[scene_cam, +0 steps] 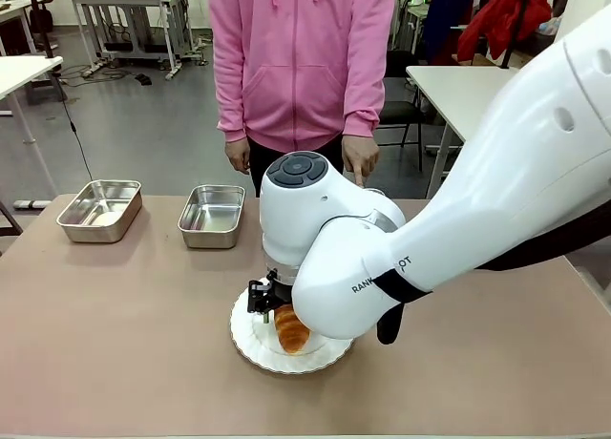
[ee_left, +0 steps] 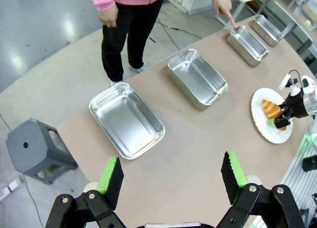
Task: Place the bread in the container.
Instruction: Place the Butter Roll into the Airtight Container indicated by the human.
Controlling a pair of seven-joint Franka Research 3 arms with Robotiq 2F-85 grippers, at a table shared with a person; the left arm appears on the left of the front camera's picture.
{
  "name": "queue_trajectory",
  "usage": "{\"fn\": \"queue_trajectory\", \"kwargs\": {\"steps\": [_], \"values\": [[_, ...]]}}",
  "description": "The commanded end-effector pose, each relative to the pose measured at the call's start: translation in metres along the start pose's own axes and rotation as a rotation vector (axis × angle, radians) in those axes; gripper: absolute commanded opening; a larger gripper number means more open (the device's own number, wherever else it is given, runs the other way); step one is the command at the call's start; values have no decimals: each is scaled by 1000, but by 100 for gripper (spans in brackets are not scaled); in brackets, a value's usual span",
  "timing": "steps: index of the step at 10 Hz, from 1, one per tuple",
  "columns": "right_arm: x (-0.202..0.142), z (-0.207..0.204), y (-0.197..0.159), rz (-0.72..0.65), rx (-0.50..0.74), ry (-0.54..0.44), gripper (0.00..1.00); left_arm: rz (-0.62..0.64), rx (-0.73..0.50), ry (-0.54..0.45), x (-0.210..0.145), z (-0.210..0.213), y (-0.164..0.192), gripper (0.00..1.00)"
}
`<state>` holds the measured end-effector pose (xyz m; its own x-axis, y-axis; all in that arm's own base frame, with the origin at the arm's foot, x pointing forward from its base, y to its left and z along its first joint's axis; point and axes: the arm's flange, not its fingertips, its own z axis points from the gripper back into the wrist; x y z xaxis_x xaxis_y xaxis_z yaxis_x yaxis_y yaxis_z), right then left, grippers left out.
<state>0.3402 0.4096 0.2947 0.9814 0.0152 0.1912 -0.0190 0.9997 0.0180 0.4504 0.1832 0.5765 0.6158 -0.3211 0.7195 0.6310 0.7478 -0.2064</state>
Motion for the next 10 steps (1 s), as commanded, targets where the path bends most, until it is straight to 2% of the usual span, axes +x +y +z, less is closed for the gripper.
{"fn": "queue_trajectory", "kwargs": {"steps": [1, 2, 3, 4, 5, 6, 7, 8, 10], "values": [[2, -6, 8, -46, -8, -34, 100, -6, 2, -2, 1, 1, 0, 100], [3, -5, 6, -64, -15, -25, 80, -6, 2, -2, 1, 1, 0, 100], [4, -4, 3, -71, -14, -32, 80, -6, 2, -2, 1, 1, 0, 100], [4, -3, 2, -75, -16, -34, 60, -6, 2, -2, 1, 1, 0, 100], [5, -3, 1, -77, -17, -34, 74, -6, 2, -2, 1, 1, 0, 100], [6, -3, 0, -77, -18, -29, 40, -6, 2, -2, 1, 1, 0, 100], [7, -3, -1, -87, -34, -36, 54, -6, 2, -2, 1, 1, 0, 100], [7, 0, -4, -45, -4, -6, 54, -6, 2, -2, 1, 1, 0, 100], [7, 0, -4, -45, -4, -6, 54, -6, 2, -2, 1, 1, 0, 100]]}}
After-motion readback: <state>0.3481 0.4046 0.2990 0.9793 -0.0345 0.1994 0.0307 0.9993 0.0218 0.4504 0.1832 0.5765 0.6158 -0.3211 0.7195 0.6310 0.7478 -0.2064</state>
